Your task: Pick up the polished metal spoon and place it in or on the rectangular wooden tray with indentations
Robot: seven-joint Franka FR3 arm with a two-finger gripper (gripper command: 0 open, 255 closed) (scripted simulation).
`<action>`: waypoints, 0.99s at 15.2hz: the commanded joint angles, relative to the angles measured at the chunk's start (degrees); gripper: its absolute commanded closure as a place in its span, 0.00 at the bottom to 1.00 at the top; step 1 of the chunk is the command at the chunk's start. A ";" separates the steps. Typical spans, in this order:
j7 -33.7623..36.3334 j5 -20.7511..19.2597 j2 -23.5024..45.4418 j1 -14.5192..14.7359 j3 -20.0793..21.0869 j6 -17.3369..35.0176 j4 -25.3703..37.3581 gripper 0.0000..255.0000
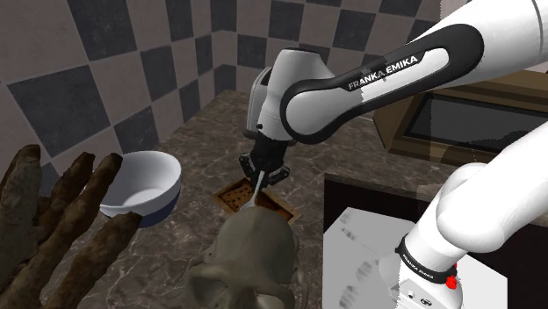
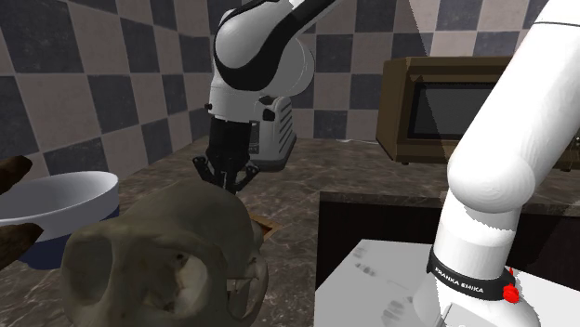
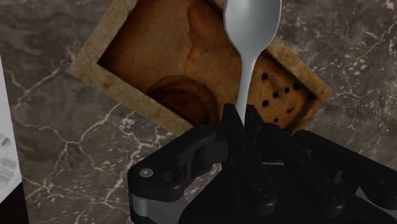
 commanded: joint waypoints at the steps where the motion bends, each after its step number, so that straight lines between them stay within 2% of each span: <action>1: -0.01 0.00 0.05 0.00 0.02 0.09 -0.02 1.00; 4: 0.00 0.00 0.05 0.00 0.01 0.08 -0.02 1.00; 5: 0.00 0.00 0.05 0.00 0.01 0.08 -0.02 0.00; 10: 0.00 0.00 0.05 0.00 0.01 0.08 -0.02 0.00; 14: -0.33 -0.30 -5.27 -0.26 -2.37 -8.38 2.96 0.00; 15: -0.33 -0.30 -5.27 -0.25 -2.37 -8.38 2.96 0.00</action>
